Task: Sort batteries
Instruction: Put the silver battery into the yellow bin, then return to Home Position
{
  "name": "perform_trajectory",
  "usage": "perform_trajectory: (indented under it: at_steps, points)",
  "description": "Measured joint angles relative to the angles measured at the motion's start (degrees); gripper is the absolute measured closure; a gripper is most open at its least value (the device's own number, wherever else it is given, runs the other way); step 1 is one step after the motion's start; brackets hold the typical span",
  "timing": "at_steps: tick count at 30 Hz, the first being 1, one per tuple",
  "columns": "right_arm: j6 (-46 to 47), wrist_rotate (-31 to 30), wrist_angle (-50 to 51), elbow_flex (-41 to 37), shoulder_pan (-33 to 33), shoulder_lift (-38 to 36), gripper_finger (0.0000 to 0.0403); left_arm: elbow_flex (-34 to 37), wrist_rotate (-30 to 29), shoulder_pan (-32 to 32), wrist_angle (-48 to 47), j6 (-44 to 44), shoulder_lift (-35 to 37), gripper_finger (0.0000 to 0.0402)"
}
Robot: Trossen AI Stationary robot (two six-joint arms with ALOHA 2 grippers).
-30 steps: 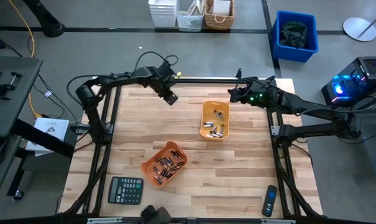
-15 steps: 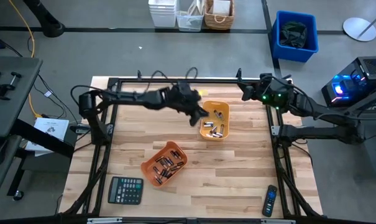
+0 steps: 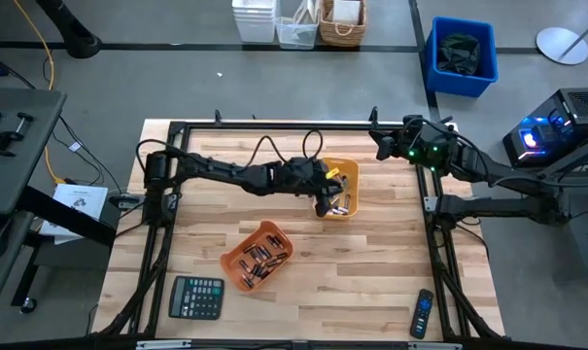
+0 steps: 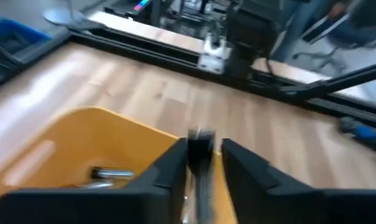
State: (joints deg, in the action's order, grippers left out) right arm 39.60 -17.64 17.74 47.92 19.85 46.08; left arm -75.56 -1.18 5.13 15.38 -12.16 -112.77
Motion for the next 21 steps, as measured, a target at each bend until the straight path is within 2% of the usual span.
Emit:
perform_trajectory:
  at_steps: [4,6,11,13,16,19,21]
  points:
    - [0.36,0.53,0.00,0.00,-0.01,0.07,0.0403,-0.76,-3.68,0.23,-1.64,6.09,0.43,0.0240]
    - [0.24,0.68,0.00,0.00,-0.01,0.09,0.0403,-1.29,-3.26,0.86,-5.82,8.08,1.96,0.0212]
    - [-0.16,0.85,0.12,0.00,-0.01,0.01,0.0403,-2.16,1.47,3.83,-20.23,5.17,8.75,0.0187]
    - [-0.66,2.58,0.37,0.00,0.01,-0.01,0.0403,-0.22,2.49,4.97,-22.77,3.17,12.36,0.0190]
    - [-1.03,6.09,1.22,0.00,-0.01,-0.01,0.0403,6.65,3.00,5.81,-18.23,1.89,21.08,0.0212]
    - [0.31,8.13,2.92,0.00,-0.01,-0.01,0.0403,18.03,1.94,6.03,-8.63,-0.96,31.72,0.0258]
    - [0.89,8.30,3.60,0.00,-0.01,0.07,0.0403,27.16,1.13,6.05,-2.48,-3.39,38.34,0.0303]
